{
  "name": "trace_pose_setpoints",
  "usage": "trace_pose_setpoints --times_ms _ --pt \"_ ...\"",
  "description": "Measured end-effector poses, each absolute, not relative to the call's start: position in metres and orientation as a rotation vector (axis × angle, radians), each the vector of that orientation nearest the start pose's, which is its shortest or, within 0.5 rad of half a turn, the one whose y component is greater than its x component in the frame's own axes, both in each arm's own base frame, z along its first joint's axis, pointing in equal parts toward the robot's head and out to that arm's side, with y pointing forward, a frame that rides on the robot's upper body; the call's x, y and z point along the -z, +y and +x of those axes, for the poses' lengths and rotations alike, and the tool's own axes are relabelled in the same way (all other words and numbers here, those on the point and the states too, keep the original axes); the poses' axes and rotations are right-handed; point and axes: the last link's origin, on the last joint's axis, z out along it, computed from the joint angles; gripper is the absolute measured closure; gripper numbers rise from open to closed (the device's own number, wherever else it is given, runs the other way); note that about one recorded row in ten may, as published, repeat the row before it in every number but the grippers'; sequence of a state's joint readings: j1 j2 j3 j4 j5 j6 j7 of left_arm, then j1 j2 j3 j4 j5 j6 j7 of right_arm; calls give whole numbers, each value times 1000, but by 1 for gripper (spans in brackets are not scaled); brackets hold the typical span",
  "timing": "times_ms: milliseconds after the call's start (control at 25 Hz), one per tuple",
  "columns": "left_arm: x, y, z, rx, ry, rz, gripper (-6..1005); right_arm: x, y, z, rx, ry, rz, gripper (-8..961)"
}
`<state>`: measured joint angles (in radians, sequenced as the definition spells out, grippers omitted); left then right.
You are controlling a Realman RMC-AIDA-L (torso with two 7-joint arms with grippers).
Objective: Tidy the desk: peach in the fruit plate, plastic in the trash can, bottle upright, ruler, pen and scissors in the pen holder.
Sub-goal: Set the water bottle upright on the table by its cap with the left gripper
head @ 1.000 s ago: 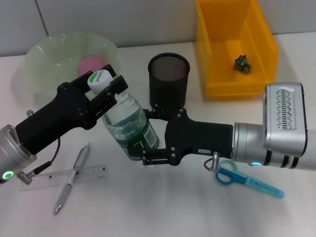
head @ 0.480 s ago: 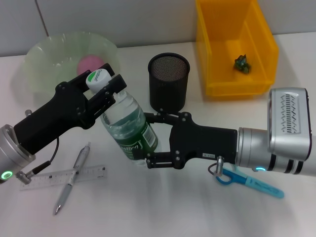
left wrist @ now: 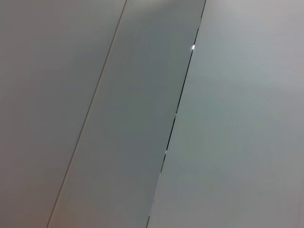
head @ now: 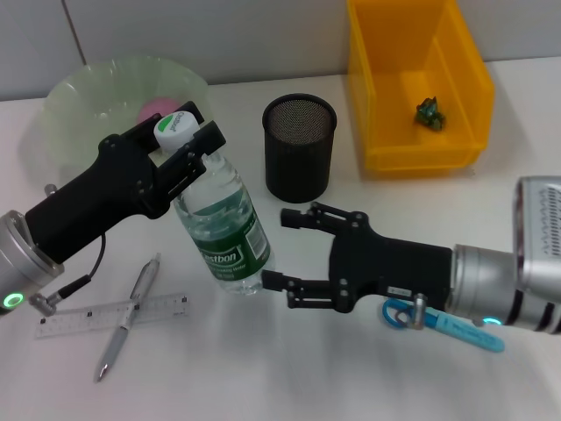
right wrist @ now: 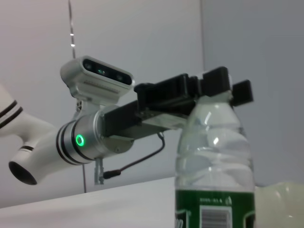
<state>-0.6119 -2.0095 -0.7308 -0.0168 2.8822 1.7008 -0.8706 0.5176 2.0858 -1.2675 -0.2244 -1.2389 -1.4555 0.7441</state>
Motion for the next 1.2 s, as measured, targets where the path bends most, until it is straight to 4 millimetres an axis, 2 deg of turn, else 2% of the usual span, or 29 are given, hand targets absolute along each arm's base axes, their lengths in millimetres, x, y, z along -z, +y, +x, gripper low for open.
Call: trace_pose_setpoints --times_ms 400,520,680,800,1200 --pt "17 320 -230 1400 -453 -2329 559 65 272 272 -994 384 -2537 126" --pt "13 328 -234 1335 -389 -2286 559 60 269 279 -992 410 -2496 127" --pt "13 328 -234 1335 -389 -2286 559 54 267 287 -988 441 -2448 129" --pt "6 334 -238 1273 -310 -2253 559 52 267 290 -980 456 -2426 130" --pt "-3 334 -251 1187 -222 -2177 560 52 267 291 -977 461 -2418 134"
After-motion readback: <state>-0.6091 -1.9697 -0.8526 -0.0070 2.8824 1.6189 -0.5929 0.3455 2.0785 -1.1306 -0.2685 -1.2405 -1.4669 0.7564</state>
